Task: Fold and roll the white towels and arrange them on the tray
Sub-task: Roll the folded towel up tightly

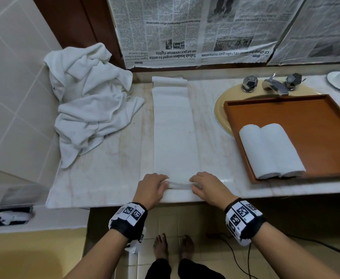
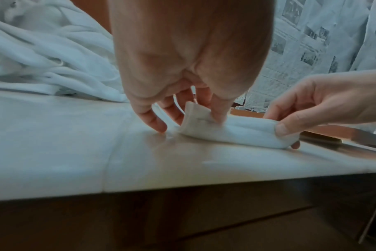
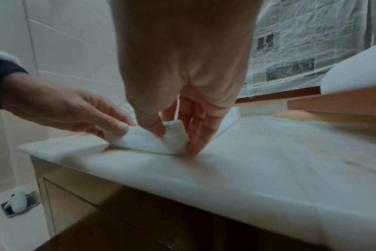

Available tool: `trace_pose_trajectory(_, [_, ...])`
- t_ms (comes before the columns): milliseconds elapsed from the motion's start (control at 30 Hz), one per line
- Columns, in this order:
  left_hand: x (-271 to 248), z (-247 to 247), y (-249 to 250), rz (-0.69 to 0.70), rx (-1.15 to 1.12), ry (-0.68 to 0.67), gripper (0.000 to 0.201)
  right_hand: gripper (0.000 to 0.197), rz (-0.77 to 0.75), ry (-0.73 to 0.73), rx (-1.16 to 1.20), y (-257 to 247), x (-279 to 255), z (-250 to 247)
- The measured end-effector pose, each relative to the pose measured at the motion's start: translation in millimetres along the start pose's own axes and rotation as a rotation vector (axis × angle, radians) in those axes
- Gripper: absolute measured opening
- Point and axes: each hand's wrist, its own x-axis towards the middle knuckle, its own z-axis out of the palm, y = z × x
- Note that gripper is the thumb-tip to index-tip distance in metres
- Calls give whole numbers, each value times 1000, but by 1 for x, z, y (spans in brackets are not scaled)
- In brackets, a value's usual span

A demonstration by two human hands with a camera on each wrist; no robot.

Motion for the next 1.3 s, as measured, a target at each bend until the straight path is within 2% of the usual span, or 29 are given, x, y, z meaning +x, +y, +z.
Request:
trace_pose_trajectory(67, [3, -3, 0, -26, 17, 1, 32, 29, 45, 52, 71, 3, 2, 0])
trace_pose_trajectory(133, [4, -2, 2, -39, 20, 53, 22, 27, 67, 137, 213, 5, 3, 1])
trace_pose_trajectory(200, [3, 0, 7, -39, 56, 101, 17, 23, 57, 187, 254, 6, 3, 2])
trace_pose_trajectory(333, [-2, 5, 16, -68, 150, 199, 16, 14, -21, 173, 69, 4, 3, 9])
trace_pose_trajectory(400, [-4, 7, 16, -15, 192, 282, 8, 19, -69, 178, -41, 1, 1, 14])
trace_pose_trajectory(467, [-5, 13, 10, 63, 212, 313, 18, 27, -123, 205, -154, 1, -2, 16])
trace_pose_trajectory(533, [-6, 17, 5, 126, 151, 295, 26, 30, -149, 224, -262, 0, -3, 16])
trace_pose_trajectory(633, [-10, 19, 0, 169, 121, 269, 18, 18, -147, 260, -305, -4, 0, 16])
trace_pose_trajectory(700, [-13, 15, 1, 190, 195, 219, 31, 26, -111, 230, -279, -7, 2, 18])
trace_pose_trajectory(767, [-11, 12, 1, 185, 235, 213, 28, 32, -73, 224, -200, -7, 5, 18])
trace_pose_trajectory(867, [-6, 3, 3, 116, 254, 221, 22, 25, 8, 153, -18, -3, 10, 9])
trace_pose_trajectory(933, [-1, -3, 5, 46, 237, 133, 26, 18, 44, 108, 128, 0, 11, 1])
trace_pose_trajectory(1033, [2, -10, 4, -45, 55, 31, 35, 17, 87, 110, 272, 2, 8, -1])
trace_pose_trajectory(1100, [5, -13, -1, -106, -135, 50, 27, 18, 76, 128, 220, 2, 7, 2])
trace_pose_trajectory(1167, [8, -15, -2, -160, -227, 83, 17, 17, 34, 167, 109, 3, 6, 9])
trace_pose_trajectory(1233, [9, -14, -1, -141, -188, 101, 17, 15, -2, 190, 44, 2, 6, 13])
trace_pose_trajectory(1300, [8, -9, 1, -82, -56, 142, 16, 14, -67, 231, -38, 2, 7, 15])
